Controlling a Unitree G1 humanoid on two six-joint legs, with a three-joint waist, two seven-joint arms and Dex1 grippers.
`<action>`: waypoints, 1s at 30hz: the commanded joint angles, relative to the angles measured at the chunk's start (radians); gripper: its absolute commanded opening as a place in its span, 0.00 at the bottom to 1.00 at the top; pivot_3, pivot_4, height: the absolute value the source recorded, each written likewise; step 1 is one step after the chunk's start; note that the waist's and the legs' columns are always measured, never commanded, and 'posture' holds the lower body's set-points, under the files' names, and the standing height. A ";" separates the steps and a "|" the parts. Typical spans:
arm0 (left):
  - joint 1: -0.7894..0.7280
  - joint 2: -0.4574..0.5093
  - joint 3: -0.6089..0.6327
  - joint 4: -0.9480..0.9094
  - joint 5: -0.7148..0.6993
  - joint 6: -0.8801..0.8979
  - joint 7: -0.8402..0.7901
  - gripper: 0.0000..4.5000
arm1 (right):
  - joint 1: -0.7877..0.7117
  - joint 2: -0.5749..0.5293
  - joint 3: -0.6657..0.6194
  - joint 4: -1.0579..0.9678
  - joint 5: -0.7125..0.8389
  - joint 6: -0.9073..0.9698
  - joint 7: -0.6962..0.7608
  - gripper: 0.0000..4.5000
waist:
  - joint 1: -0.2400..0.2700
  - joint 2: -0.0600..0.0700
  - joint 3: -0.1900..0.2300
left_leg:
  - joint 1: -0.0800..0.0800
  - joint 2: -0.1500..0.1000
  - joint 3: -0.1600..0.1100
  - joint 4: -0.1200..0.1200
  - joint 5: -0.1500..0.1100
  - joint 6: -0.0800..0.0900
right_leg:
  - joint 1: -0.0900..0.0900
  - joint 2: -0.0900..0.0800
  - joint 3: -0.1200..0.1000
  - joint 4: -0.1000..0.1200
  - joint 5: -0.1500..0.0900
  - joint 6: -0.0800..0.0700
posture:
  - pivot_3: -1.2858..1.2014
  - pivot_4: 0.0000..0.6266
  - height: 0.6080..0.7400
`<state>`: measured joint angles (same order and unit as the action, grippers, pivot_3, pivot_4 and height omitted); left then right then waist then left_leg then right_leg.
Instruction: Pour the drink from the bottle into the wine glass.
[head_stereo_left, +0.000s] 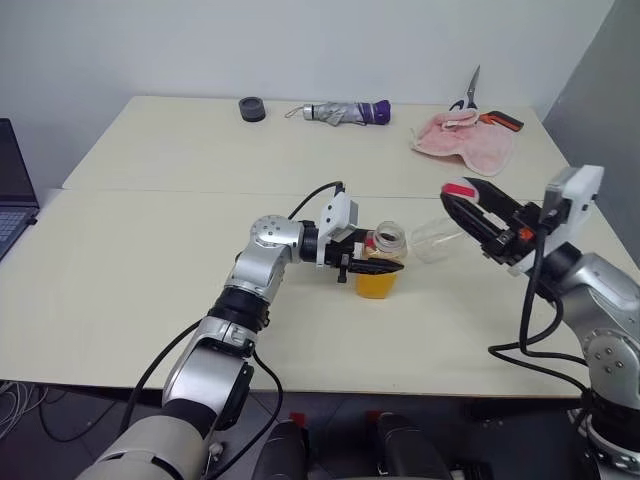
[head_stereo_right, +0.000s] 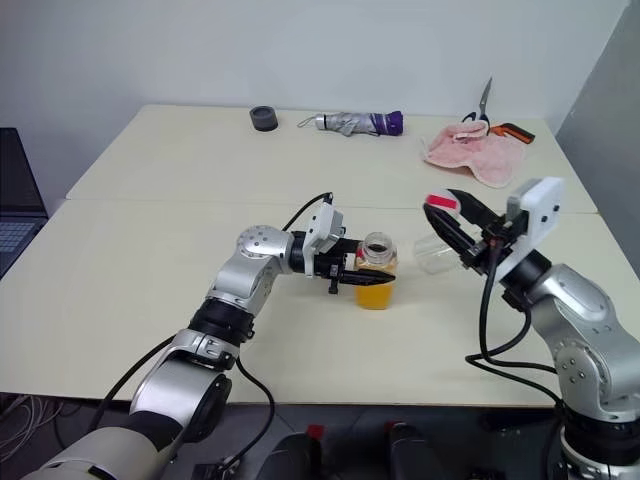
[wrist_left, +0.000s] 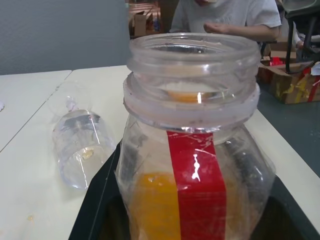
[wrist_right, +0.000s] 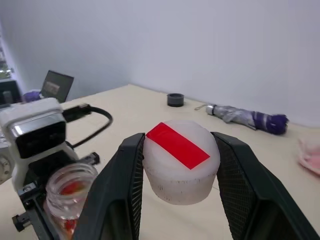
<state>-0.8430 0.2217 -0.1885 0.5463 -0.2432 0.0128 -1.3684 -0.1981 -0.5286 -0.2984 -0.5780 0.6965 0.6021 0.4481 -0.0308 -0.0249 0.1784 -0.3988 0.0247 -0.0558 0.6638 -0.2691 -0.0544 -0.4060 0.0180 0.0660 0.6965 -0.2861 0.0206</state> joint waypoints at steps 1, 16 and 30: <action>0.001 0.010 0.032 -0.055 -0.032 0.003 0.010 0.40 | 0.153 -0.005 -0.016 -0.001 -0.102 -0.048 -0.025 0.39 | 0.000 0.000 0.000 | 0.000 0.000 0.000 0.000 0.000 0.000 | 0.000 0.000 0.000 0.000 0.000 0.000 | 0.52 0.24 1.00; 0.017 0.048 0.053 -0.084 -0.041 0.025 0.042 0.40 | 0.257 0.062 -0.001 0.244 -0.287 -0.195 -0.041 0.99 | -0.002 0.000 0.000 | 0.002 0.001 0.003 0.000 0.000 0.000 | 0.000 0.002 0.003 0.001 0.000 0.001 | 0.52 0.24 1.00; 0.010 0.183 0.305 0.037 -0.008 0.019 0.487 0.40 | -0.091 -0.038 0.278 -0.024 -0.085 0.043 0.140 1.00 | -0.023 0.000 0.000 | 0.003 0.004 0.001 0.001 0.000 0.000 | 0.001 0.005 0.002 0.001 0.000 0.001 | 0.52 0.24 1.00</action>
<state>-0.8114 0.3841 0.0675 0.5887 -0.2547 0.0590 -0.9488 -0.2430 -0.5712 -0.0491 -0.5865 0.5937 0.6331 0.5693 -0.0540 -0.0244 0.1786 -0.3958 0.0283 -0.0544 0.6647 -0.2690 -0.0545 -0.4056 0.0225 0.0686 0.6979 -0.2858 0.0211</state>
